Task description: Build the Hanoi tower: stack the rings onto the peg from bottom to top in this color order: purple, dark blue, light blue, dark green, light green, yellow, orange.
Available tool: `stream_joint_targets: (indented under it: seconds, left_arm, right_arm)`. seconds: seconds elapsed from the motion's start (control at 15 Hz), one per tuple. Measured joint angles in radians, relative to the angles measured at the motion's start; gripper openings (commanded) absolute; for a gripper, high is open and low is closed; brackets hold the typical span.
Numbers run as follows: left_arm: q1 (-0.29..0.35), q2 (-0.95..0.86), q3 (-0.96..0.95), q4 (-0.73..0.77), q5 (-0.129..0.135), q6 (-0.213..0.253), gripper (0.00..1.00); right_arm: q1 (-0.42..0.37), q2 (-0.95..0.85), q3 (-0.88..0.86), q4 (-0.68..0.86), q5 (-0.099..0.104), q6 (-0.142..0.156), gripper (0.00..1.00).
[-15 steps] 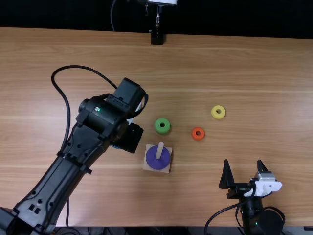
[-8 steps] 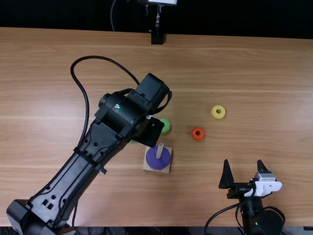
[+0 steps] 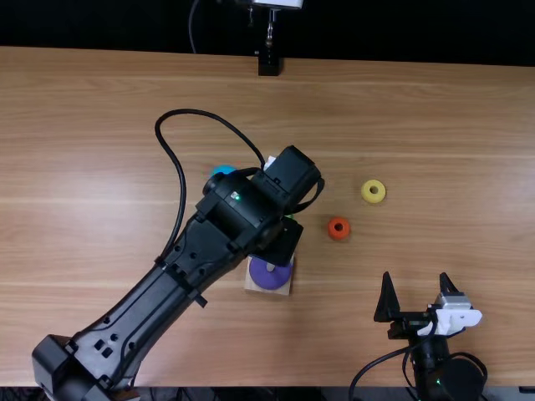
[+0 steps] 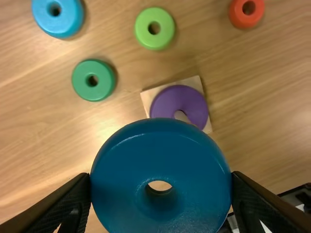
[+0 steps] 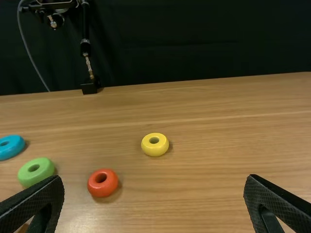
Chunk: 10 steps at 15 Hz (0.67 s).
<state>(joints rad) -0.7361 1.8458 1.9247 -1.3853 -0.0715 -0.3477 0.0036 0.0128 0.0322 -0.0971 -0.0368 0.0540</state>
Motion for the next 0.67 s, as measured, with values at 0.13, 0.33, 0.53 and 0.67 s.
stream_joint_targets:
  seconds: [0.13, 0.33, 0.53, 0.67]
  left_arm:
    - [-0.014, 0.000, 0.000, 0.002, -0.001, -0.016, 0.00]
    - [-0.018, 0.000, 0.000, 0.002, -0.002, -0.024, 0.00]
    - [-0.035, 0.000, 0.003, 0.003, -0.005, -0.024, 0.00]
    - [-0.050, 0.026, 0.045, -0.002, -0.002, -0.024, 0.00]
  right_arm:
    - [0.000, 0.000, 0.000, 0.001, 0.000, 0.000, 1.00]
    - [0.000, 0.000, 0.000, 0.000, 0.000, 0.000, 1.00]
    - [0.000, 0.000, 0.000, 0.000, 0.000, 0.000, 1.00]
    - [0.000, 0.000, 0.000, 0.001, 0.000, 0.000, 1.00]
